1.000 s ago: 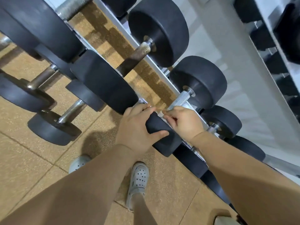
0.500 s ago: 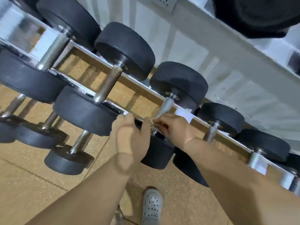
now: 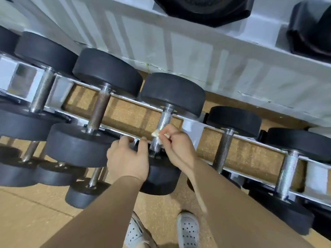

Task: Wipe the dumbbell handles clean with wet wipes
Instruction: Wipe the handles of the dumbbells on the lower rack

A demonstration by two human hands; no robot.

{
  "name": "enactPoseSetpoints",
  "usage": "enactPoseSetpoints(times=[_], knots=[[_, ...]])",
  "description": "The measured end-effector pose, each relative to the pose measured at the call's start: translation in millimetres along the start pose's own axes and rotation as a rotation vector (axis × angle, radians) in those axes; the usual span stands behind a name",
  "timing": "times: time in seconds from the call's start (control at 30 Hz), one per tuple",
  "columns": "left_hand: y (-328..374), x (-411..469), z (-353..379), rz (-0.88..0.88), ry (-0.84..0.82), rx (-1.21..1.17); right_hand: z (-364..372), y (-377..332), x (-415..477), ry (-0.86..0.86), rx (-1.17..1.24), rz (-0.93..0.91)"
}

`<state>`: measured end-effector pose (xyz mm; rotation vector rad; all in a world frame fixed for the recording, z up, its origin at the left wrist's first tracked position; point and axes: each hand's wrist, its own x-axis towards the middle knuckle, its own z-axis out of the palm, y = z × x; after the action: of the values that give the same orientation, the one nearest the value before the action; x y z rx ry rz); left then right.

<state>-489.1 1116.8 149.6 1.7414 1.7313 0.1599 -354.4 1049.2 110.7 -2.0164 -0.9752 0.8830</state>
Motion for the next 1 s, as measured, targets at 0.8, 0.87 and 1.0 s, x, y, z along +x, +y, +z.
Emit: enactPoseSetpoints(times=[0.8,0.87,1.0], knots=[[-9.2,2.5,3.5,0.069,0.070,-0.119,6.6,-1.3,-2.5,-0.061,0.136,0.208],[-8.5,2.4,3.5,0.068,0.071,-0.120,6.6,0.2,4.5,0.021,0.248,0.218],[-8.8,3.6,3.6,0.069,0.072,-0.120,5.2,-9.5,30.6,0.280,0.558,0.339]])
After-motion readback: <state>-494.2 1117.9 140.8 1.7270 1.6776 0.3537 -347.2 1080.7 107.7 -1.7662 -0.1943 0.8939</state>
